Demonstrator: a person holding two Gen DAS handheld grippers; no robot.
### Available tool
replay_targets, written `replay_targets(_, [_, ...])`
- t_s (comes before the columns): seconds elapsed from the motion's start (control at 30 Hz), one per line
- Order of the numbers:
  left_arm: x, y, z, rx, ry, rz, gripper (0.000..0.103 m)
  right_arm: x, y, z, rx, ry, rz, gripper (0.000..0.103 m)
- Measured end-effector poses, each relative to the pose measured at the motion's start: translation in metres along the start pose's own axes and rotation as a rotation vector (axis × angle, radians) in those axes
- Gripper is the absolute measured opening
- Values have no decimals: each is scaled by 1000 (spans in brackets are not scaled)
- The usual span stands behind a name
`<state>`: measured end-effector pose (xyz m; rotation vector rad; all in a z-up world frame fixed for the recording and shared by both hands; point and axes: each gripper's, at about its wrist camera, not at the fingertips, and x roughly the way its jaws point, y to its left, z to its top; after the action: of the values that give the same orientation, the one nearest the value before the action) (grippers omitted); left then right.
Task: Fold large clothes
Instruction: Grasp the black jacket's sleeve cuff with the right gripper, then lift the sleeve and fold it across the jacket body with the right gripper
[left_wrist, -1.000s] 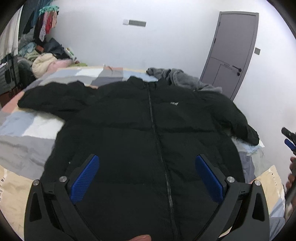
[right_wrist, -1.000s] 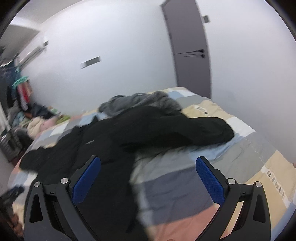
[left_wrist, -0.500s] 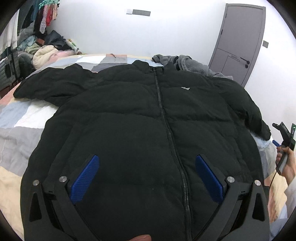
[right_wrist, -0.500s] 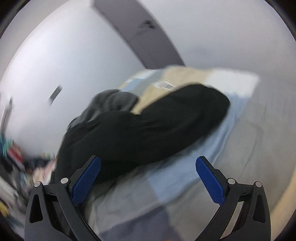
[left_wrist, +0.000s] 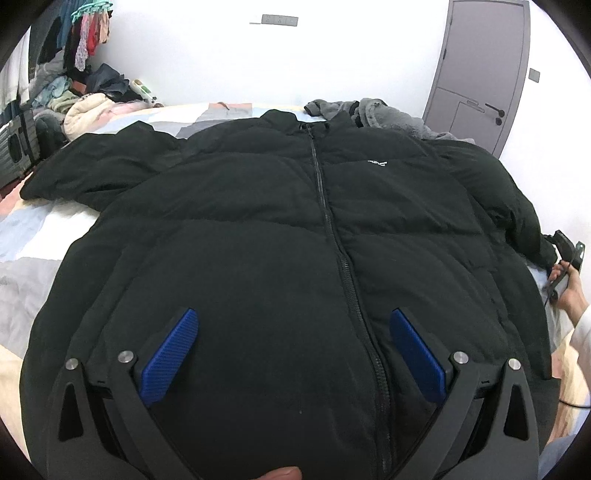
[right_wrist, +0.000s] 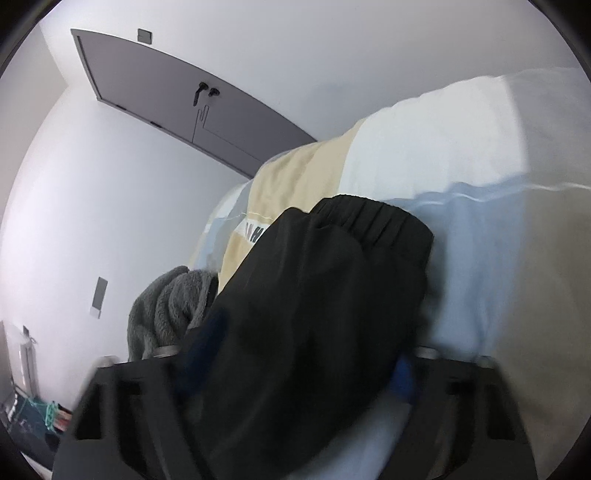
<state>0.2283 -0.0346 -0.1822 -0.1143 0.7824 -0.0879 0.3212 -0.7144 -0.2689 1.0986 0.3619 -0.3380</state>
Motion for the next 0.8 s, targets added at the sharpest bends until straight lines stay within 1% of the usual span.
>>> replay_targets(0.03, [2,-1,0,4,1,4,103,6,-3,5,2,8,-6,55])
replay_targets(0.07, [3,-1,1,6,1,5,103,13,-3,10,-4,13,3,55])
replay_targets(0.13, [5,-2,1,11,1,12,103,17,2,15,-50,-2,0,53])
replay_targets(0.2, [6,-2,1,11,9,18,103,20,10,20,-93,-20,-13,44])
replay_targets(0.23, [7,-1,1,11,12,20,103,18,13,20,-107,-23,-13,34])
replay_targets(0.3, [8,0,0,7,14,27,103,16,21,27,-121,-30,-18,29])
replay_targets(0.37, [9,-1,-3,1,20,23,103,15,26,33,-127,-27,-24,20])
replay_targets(0.43, [9,-5,-5,22,23,34,103,8,39,39,-176,-40,-56,16])
replay_targets(0.57, [6,-7,-6,41,14,35,103,-14,57,52,-242,-85,-83,11])
replay_targets(0.8, [0,2,-6,37,21,32,103,-57,110,76,-350,-183,-124,8])
